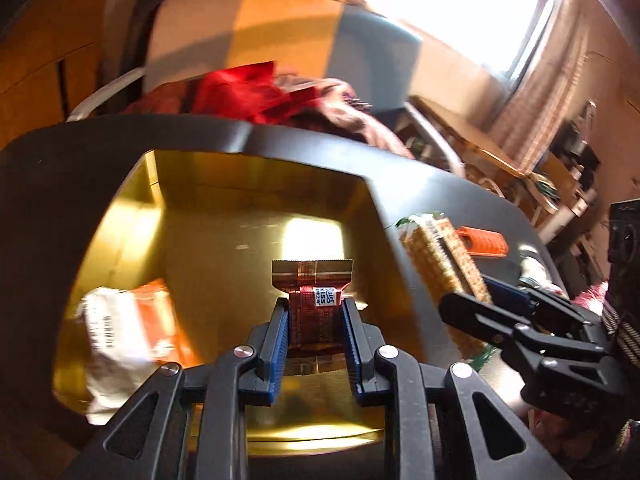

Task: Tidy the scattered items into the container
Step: 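Carry the candy and cracker pack over the gold tray with both tools, then open both tools to drop the candy and cracker pack into the tray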

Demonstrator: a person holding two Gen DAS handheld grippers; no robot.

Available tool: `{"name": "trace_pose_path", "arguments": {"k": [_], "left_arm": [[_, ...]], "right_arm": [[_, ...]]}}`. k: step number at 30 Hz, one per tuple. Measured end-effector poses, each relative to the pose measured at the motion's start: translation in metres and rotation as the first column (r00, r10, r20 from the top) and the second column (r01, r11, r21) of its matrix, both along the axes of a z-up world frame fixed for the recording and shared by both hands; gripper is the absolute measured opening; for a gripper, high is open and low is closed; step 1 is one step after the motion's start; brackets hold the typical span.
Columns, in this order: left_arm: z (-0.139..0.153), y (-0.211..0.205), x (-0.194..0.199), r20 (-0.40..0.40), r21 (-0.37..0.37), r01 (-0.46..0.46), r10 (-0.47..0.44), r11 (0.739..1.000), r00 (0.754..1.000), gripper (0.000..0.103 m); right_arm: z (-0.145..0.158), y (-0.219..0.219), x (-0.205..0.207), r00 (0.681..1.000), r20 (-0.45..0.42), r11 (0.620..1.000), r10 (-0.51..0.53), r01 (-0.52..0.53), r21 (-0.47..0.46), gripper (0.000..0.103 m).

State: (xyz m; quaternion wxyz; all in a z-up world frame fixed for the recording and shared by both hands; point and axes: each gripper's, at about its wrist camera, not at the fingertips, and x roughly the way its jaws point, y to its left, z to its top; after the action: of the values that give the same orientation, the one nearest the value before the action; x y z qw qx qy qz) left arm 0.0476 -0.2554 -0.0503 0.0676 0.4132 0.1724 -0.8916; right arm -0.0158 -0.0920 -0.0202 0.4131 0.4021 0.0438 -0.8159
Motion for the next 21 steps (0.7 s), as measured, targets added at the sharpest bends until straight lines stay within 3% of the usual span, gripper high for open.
{"name": "trace_pose_path", "arguments": {"k": [11,21], "left_arm": [[-0.027,-0.027,0.001,0.049,-0.028,-0.052,0.053,0.998,0.997,0.025],[-0.025,-0.035,0.010,0.032,-0.022,-0.064,0.065,0.998,0.997,0.025]], "right_arm": [[-0.030,-0.068,-0.016,0.998,0.030,0.994,0.056,-0.058,0.090,0.048],[-0.050,-0.079,-0.009,0.997,0.032,0.986,0.075,-0.079,0.149,0.048]]}}
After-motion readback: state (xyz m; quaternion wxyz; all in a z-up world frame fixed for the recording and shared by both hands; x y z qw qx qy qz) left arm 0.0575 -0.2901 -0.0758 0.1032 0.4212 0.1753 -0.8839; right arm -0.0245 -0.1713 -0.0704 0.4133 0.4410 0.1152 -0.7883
